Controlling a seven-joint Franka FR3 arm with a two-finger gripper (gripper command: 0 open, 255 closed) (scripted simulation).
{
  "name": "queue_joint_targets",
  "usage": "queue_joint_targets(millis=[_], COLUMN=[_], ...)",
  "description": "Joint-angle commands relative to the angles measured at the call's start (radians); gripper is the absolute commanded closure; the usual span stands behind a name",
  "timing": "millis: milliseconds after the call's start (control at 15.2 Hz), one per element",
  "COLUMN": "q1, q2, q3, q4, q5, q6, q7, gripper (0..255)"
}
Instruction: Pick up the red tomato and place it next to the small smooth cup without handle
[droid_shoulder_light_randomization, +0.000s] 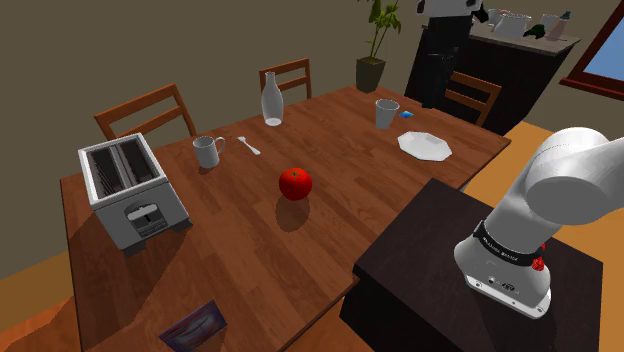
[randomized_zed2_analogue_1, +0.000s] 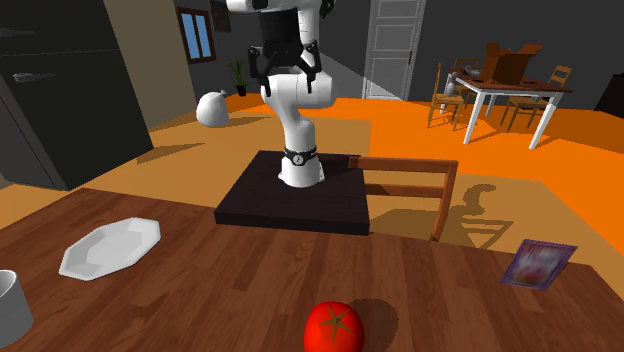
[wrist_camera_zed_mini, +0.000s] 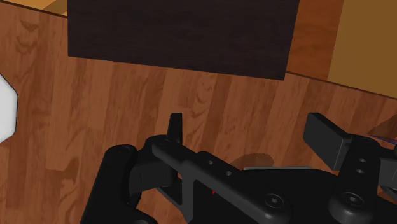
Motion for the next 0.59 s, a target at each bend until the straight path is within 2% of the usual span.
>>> queue_joint_targets(millis=[0,528], q1=[0.0,-0.027], q2=[0.0,0.097], q3=[0.0,0.212], q4=[0.0,-0.094], q5=[0.0,0.131], q6=[0.0,0.273], q7=[0.0,0.396], gripper=[0,0])
